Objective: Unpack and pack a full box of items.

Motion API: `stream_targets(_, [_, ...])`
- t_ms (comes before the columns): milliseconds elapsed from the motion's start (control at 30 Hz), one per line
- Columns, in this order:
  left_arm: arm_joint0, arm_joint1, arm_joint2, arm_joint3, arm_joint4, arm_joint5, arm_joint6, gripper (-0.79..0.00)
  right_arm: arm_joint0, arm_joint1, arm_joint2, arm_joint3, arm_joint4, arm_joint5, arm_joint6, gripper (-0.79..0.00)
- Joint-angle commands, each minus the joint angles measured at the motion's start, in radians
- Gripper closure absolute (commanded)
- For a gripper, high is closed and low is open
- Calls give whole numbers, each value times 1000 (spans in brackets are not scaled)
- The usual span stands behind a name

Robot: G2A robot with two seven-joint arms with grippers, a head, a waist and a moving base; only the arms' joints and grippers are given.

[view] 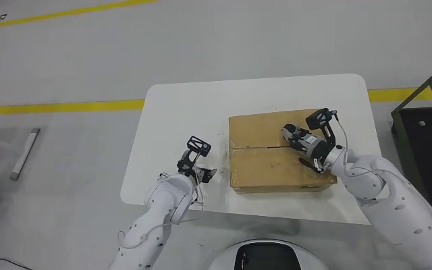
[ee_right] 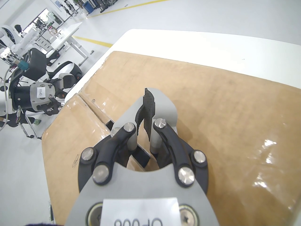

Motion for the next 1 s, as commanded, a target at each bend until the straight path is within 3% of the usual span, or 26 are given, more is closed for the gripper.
stream_targets(0, [-11,-8,20,20,-6,4,39,-785,0,-1,1,-1,0,1,2,0])
stream_targets(367, [-60,-42,77,98,31,33,193,-785,3,-6,-14,0,-20,3,4,0])
stream_targets(433, [-58,-49,69,96,3,73,204,-785,4,-8,-16,1,-21,3,4,0])
stream_targets(967, [-5,-61,-18,32,-37,123,329,-785,22,-17,-26,22,-12,6,5,0])
